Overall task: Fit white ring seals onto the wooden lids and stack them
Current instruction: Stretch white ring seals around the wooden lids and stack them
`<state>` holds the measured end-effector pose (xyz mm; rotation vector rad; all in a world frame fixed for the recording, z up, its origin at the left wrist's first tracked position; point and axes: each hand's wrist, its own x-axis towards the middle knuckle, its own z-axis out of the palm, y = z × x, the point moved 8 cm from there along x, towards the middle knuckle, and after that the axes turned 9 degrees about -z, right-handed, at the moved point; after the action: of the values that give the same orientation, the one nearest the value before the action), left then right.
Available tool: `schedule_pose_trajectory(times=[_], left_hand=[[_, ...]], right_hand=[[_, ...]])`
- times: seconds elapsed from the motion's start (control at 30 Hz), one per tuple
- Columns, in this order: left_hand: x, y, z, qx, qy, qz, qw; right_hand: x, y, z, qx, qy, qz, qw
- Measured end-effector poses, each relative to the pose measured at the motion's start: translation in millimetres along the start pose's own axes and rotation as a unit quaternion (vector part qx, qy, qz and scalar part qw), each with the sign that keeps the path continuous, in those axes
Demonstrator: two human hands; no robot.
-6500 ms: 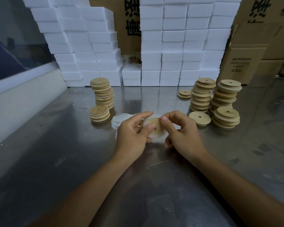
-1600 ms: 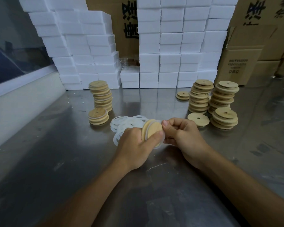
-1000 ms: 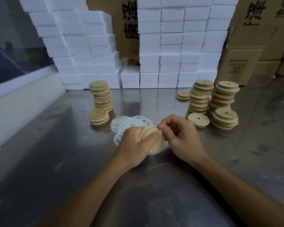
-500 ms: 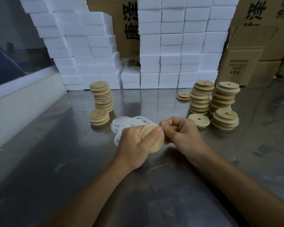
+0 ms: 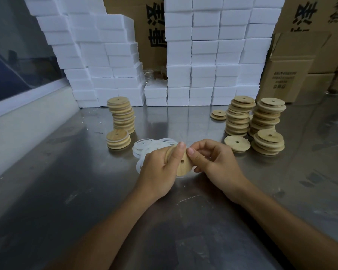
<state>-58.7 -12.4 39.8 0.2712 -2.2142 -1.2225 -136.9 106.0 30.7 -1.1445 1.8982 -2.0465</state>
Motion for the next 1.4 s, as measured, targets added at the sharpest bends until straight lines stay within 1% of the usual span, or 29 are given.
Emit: schedule_pose_trajectory(times=[0.1, 0.2, 0.3, 0.4, 0.47, 0.57, 0.67, 0.73, 0.8, 0.9, 1.0, 1.07, 1.17, 1.23, 1.3, 1.4], left_hand=[[-0.8, -1.8, 2.0, 0.002, -0.009, -0.002, 1.0], [-0.8, -1.2, -5.6, 0.061, 0.052, 0.022, 0.997], [-2.4, 4.3, -11.8, 0.099, 0.103, 0.063, 0.988], [-7.9, 16.7, -13.6, 0.161, 0.14, 0.134, 0.968], [-11.6, 22.9, -14.3, 0.176, 0.151, 0.165, 0.959], [-13.7, 28.8, -16.3, 0.164, 0.15, 0.184, 0.957], [-11.9, 27.5, -13.5, 0.151, 0.126, 0.163, 0.967], [-7.3, 17.4, -12.0, 0.139, 0.104, 0.106, 0.979], [-2.7, 4.5, -10.4, 0.121, 0.081, 0.043, 0.988], [0.7, -4.0, -9.2, 0.058, 0.06, 0.003, 0.996], [2.6, -8.5, -9.1, 0.002, 0.054, -0.026, 0.998], [4.0, -12.2, -9.9, -0.013, 0.058, -0.042, 0.997], [5.0, -14.8, -13.0, -0.014, 0.075, -0.045, 0.996], [3.8, -12.2, -17.0, 0.0, 0.095, -0.031, 0.995], [1.6, -3.8, -19.5, 0.041, 0.109, 0.007, 0.993], [-3.2, 11.3, -15.5, 0.107, 0.107, 0.082, 0.985]], right_hand=[[-0.1, 3.0, 0.5, 0.022, -0.003, 0.016, 1.0], [0.6, -0.3, -2.5, -0.002, 0.02, -0.013, 1.0], [1.2, -4.4, -11.3, -0.115, 0.061, -0.051, 0.99], [-0.2, -16.6, -14.0, -0.235, 0.066, -0.11, 0.964], [-1.7, -25.1, -11.6, -0.277, 0.06, -0.151, 0.947], [-2.6, -31.3, -8.7, -0.312, 0.061, -0.187, 0.93], [-1.9, -32.7, -6.6, -0.327, 0.051, -0.205, 0.921], [-1.4, -34.5, -5.4, -0.333, 0.048, -0.218, 0.916], [-0.8, -37.1, -8.8, -0.322, 0.069, -0.229, 0.916], [-0.3, -36.6, -17.8, -0.28, 0.109, -0.218, 0.929], [-1.0, -31.8, -21.3, -0.25, 0.114, -0.193, 0.942], [-1.1, -27.6, -20.7, -0.223, 0.112, -0.173, 0.953], [-0.6, -20.5, -14.1, -0.185, 0.085, -0.147, 0.968], [-0.2, -16.7, -9.4, -0.176, 0.058, -0.132, 0.974], [-0.1, -16.3, -6.1, -0.19, 0.032, -0.129, 0.973], [-1.1, -25.1, -5.1, -0.237, 0.016, -0.167, 0.957]])
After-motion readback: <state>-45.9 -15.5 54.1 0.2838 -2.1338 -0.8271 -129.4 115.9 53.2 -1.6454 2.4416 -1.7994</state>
